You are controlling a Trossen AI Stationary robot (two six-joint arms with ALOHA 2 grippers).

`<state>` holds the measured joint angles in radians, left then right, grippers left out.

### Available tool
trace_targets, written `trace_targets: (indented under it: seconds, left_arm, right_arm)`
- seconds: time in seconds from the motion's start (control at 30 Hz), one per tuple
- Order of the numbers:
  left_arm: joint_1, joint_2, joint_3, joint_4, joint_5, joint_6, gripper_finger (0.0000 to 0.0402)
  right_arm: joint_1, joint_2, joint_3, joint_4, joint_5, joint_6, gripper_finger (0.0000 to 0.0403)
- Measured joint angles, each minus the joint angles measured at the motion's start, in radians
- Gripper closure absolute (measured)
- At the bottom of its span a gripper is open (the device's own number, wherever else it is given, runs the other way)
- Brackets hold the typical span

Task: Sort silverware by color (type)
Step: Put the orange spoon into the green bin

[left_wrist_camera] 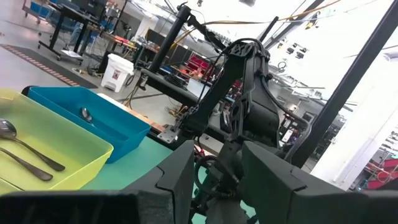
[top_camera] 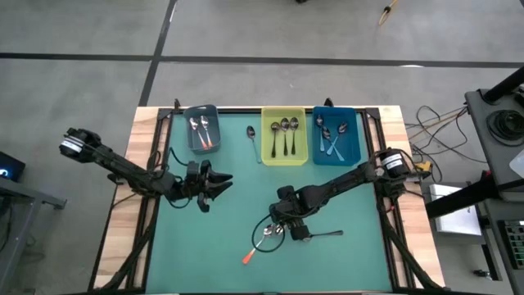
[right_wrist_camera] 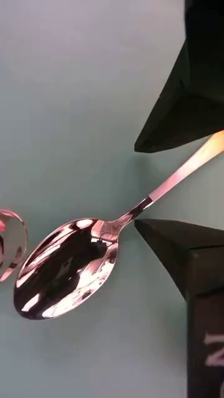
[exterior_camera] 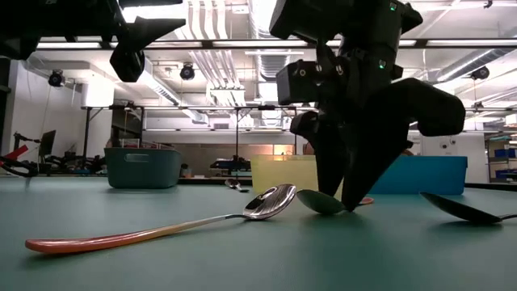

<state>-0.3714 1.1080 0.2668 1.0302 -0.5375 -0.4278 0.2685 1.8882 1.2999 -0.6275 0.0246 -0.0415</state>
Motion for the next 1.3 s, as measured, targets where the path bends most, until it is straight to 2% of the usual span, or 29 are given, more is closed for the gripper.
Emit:
trace_targets:
  seconds: [0.2,0.6,0.83,1.3]
  left_arm:
    - [0.0,0.0,0.0,0.003,-0.001,0.0,0.0283]
    - [0.0,0.0,0.0,0.004,-0.003,0.0,0.0283]
    - [0.0,0.0,0.0,0.003,-0.003,0.0,0.0283]
    - [0.0,0.0,0.0,0.003,-0.003,0.0,0.0283]
  right_arm:
    - [0.0,0.02,0.002,0.013,-0.006,-0.014,0.0255]
    - [0.001,0.048,0.003,0.028,-0.013,-0.038,0.0346]
    - [0.001,0.05,0.003,0.038,-0.01,-0.047,0.0384]
    - [-0.002,-0.012,-0.004,0.031,0.018,-0.04,0.0393]
